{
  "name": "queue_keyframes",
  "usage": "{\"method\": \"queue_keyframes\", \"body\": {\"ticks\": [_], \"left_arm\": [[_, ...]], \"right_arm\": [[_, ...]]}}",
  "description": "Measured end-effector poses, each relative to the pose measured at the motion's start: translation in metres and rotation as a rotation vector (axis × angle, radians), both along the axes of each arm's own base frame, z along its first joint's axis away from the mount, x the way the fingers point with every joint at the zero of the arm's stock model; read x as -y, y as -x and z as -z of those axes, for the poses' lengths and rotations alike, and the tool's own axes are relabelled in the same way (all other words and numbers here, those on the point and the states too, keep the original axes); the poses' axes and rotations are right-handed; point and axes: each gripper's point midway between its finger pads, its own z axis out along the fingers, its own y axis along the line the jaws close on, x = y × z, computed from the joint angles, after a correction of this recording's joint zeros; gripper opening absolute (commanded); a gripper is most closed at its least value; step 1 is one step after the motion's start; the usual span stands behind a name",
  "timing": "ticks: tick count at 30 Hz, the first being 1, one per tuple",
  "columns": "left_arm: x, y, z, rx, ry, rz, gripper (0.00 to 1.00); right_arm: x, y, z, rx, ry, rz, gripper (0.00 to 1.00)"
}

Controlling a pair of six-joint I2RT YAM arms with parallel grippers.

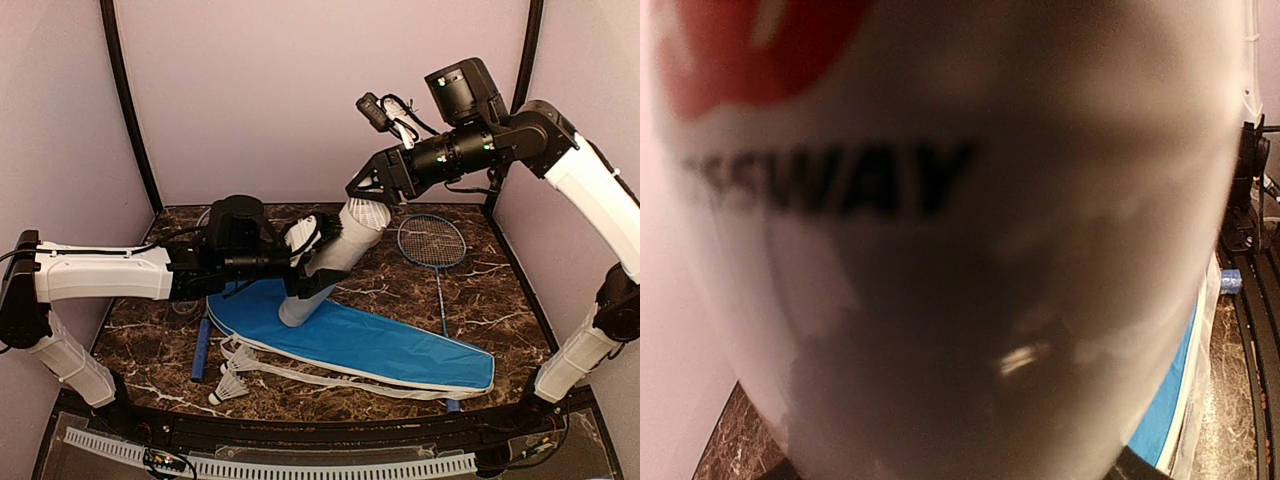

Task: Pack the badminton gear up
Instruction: Adjust the shuttlecock in the shuttle tube.

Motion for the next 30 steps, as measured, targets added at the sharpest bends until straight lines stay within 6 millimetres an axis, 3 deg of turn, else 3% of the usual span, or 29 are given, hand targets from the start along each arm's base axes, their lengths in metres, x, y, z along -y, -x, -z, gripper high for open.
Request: {"method": "queue_keyframes", "body": {"ticks": [10,21,30], "left_arm": [[0.000,0.000,0.000,-0.002,0.002,-0.003,0.68],[0.001,0.000,0.000,-0.024,0.015,-0.011,0.68],[0.000,-0.004,-0.002,-0.044,0.031,-0.031,0.68]], "right_arm": [[0.000,0.001,-0.005,0.041,-0.019,-0.023,0.21],[0.007,0.002,-0.022,0.164,-0.153,0.000,0.13],[-0.001,-0.011,-0.017,0.198,-0.189,0.030,0.13]]}}
